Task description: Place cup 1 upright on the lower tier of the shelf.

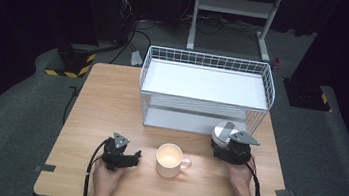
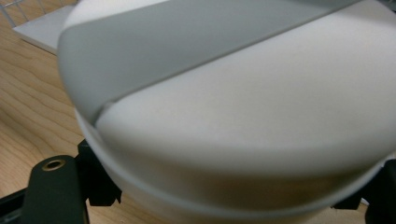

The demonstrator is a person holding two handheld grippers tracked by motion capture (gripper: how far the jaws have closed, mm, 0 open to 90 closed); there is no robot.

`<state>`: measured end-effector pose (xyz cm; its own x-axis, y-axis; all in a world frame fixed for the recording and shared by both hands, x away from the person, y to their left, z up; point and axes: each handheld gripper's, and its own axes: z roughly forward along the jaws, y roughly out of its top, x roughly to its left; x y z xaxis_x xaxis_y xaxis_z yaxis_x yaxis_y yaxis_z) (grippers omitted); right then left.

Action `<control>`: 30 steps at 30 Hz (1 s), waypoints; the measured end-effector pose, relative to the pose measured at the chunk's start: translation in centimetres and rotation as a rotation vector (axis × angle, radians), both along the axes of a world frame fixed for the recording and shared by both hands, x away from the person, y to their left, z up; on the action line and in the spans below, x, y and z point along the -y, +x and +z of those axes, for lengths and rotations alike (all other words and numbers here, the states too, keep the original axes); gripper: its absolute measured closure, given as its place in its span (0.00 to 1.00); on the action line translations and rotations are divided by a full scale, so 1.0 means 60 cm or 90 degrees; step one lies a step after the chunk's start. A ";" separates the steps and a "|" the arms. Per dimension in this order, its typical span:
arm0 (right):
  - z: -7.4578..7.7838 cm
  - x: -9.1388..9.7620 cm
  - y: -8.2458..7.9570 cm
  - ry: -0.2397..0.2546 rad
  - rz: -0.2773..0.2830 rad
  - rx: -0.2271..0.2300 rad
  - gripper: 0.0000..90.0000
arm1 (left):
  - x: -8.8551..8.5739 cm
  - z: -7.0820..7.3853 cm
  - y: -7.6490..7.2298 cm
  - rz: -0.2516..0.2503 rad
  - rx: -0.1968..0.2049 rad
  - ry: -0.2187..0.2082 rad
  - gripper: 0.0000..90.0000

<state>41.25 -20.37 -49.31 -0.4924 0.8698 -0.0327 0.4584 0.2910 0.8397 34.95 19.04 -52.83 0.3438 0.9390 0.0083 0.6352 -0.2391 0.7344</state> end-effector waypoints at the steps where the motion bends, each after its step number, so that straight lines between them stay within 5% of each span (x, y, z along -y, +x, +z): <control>1: 0.001 0.000 0.001 0.000 0.002 0.003 0.21 | 0.000 0.000 0.000 0.000 0.000 0.000 0.20; 15: 0.028 0.007 0.019 0.014 -0.005 -0.004 0.21 | 0.000 0.000 0.000 0.000 0.000 0.000 0.20; 30: 0.028 0.001 0.047 0.013 -0.027 -0.013 0.21 | 0.000 0.000 0.000 0.000 -0.001 0.000 0.20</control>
<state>44.04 -20.41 -47.60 -0.4553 0.8903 -0.0053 0.4877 0.2544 0.8351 34.94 19.06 -52.81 0.3433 0.9392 0.0077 0.6361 -0.2385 0.7338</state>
